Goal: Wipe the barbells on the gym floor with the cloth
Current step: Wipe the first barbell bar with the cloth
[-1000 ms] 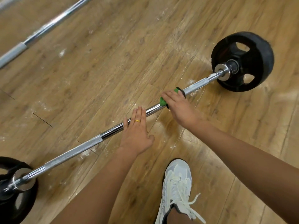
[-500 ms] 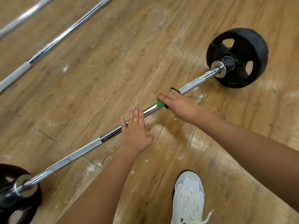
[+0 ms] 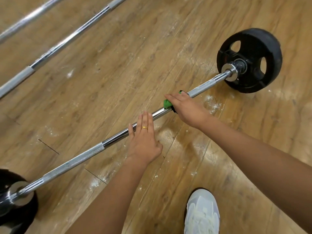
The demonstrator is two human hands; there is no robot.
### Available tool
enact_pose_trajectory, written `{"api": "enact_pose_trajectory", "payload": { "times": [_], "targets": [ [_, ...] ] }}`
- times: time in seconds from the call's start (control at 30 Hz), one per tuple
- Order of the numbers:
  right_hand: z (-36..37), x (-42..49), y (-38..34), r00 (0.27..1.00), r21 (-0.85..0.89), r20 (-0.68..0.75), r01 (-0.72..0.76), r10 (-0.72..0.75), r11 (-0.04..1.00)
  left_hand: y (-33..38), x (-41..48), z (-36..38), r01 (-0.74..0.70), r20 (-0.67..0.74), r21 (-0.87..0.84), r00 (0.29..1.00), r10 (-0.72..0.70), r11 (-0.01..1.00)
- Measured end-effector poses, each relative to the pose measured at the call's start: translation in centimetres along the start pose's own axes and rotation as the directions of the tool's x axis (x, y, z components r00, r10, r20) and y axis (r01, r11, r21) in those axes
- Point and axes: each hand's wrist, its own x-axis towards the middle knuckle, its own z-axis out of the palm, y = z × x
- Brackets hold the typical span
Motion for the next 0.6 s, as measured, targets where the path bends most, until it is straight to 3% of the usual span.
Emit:
{"api": "enact_pose_trajectory", "payload": {
  "times": [0.2,0.33,0.6],
  "targets": [
    [0.8,1.4,-0.6,0.999,0.006,-0.049,0.015,-0.015,1.000,-1.0,1.3,-1.3,-0.032,0.058,0.010,0.998,0.031,0.999],
    [-0.2,3.1,0.3,0.997,-0.041,0.053,0.059,-0.057,0.997,-1.9,2.1,-2.3,-0.064,0.096,0.039,0.994,0.060,0.997],
    [-0.9,5.4,-0.2,0.981,-0.068,0.192,-0.022,0.034,0.997,-3.3,3.7,-3.3,-0.103,0.121,-0.016,0.987,0.105,0.995]
  ]
}}
